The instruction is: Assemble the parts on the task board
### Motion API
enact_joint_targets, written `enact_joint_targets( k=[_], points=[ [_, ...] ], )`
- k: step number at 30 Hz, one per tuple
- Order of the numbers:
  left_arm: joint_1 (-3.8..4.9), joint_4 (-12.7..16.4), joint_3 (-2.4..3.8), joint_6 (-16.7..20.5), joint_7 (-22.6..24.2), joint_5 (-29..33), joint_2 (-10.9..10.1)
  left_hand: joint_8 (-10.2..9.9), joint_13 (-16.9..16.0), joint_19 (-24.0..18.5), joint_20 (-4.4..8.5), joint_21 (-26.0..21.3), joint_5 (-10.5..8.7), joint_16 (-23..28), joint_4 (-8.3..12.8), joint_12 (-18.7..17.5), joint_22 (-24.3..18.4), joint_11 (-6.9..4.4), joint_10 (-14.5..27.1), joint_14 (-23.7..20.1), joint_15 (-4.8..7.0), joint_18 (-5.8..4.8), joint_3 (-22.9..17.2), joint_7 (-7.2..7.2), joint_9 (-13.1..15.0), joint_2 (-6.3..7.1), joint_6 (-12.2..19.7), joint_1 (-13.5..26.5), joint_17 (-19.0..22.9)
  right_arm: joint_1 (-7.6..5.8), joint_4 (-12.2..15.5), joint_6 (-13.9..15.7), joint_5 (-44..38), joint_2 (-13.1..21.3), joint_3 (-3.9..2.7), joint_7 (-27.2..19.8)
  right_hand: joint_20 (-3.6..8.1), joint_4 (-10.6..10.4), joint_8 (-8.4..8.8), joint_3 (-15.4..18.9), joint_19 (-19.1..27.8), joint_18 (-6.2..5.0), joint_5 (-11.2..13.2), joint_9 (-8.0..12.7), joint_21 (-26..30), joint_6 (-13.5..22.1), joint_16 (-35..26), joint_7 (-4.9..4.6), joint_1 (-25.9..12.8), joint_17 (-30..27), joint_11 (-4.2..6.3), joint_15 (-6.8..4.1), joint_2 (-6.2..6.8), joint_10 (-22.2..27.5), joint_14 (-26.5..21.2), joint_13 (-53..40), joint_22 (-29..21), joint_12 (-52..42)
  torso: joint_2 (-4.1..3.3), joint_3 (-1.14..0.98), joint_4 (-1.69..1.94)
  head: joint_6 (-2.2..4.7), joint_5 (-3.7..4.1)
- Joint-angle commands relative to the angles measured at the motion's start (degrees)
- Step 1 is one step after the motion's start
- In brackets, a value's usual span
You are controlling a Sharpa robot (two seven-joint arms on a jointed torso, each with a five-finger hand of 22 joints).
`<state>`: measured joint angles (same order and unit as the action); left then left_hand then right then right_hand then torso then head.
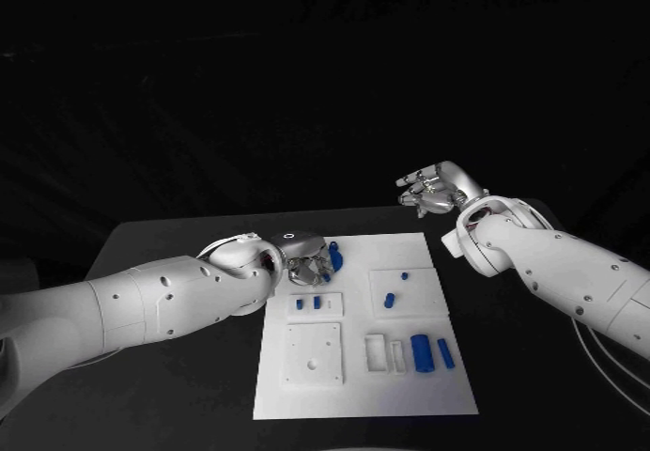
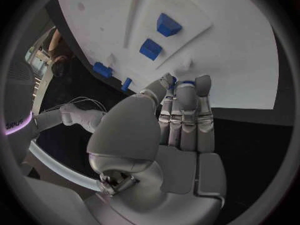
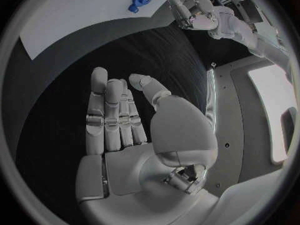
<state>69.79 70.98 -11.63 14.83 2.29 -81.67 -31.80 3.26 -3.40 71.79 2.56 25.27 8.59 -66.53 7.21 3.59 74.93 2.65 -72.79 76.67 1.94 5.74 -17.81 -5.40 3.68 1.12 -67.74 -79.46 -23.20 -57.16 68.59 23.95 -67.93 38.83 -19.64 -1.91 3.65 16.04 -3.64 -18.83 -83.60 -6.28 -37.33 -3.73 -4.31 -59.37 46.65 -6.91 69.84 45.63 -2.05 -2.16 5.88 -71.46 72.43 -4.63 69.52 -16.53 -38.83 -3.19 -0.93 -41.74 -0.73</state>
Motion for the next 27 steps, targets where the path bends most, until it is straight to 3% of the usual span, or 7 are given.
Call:
enact_joint_targets(
  k=[1,13,27],
  points=[
    [0.08,1.3,0.26,-0.4,0.2,2.4,-1.0,0.4,0.0,0.0,0.45,-0.1,0.09,0.4,0.0,-0.2,1.0,0.09,0.2,0.2,0.11,0.74,0.3,-0.03,0.0,0.25,-0.2,0.4,0.0,0.02,0.0,-0.7,0.0,0.1,-0.02,-0.5,-0.09,0.0,0.08,-0.2,-1.0,-1.34,-0.3,0.0,-0.4,0.1,0.0,-0.46,0.1,-0.1,-0.06,-0.09,-0.05,0.0,-0.4,0.0,0.0,0.2,0.03,0.02,-0.01,0.05,-0.08],
    [0.16,3.9,0.5,-1.4,-0.6,3.0,-4.8,0.4,0.0,-0.1,0.52,-0.2,0.33,0.6,0.1,-0.2,1.1,0.14,0.3,0.1,0.13,0.69,0.1,-0.09,0.0,0.67,-0.1,0.0,-0.1,0.02,-0.2,-0.9,0.0,0.4,-0.02,-0.4,-0.12,0.0,0.08,-0.2,-0.9,-1.35,-0.3,0.0,-0.4,0.1,-0.1,-0.47,0.2,-0.2,-0.08,-0.07,-0.01,-0.1,-0.5,0.0,0.2,0.2,-0.01,0.05,0.0,-0.07,-0.05],
    [0.12,2.4,0.21,-1.8,-0.9,2.6,-5.1,0.4,0.0,-0.2,0.52,-0.1,0.36,0.7,0.1,-0.2,1.1,0.16,0.3,0.1,0.13,0.69,0.0,-0.11,0.0,0.75,0.0,-0.2,-0.1,0.02,-0.2,-0.9,0.0,0.4,-0.02,-0.4,-0.14,0.0,0.08,-0.3,-0.9,-1.38,-0.3,0.0,-0.4,0.1,-0.2,-0.47,0.2,-0.3,-0.08,-0.05,-0.02,-0.1,-0.6,0.0,0.4,0.2,-0.04,0.0,-0.12,-0.18,-0.31]
  ],
)
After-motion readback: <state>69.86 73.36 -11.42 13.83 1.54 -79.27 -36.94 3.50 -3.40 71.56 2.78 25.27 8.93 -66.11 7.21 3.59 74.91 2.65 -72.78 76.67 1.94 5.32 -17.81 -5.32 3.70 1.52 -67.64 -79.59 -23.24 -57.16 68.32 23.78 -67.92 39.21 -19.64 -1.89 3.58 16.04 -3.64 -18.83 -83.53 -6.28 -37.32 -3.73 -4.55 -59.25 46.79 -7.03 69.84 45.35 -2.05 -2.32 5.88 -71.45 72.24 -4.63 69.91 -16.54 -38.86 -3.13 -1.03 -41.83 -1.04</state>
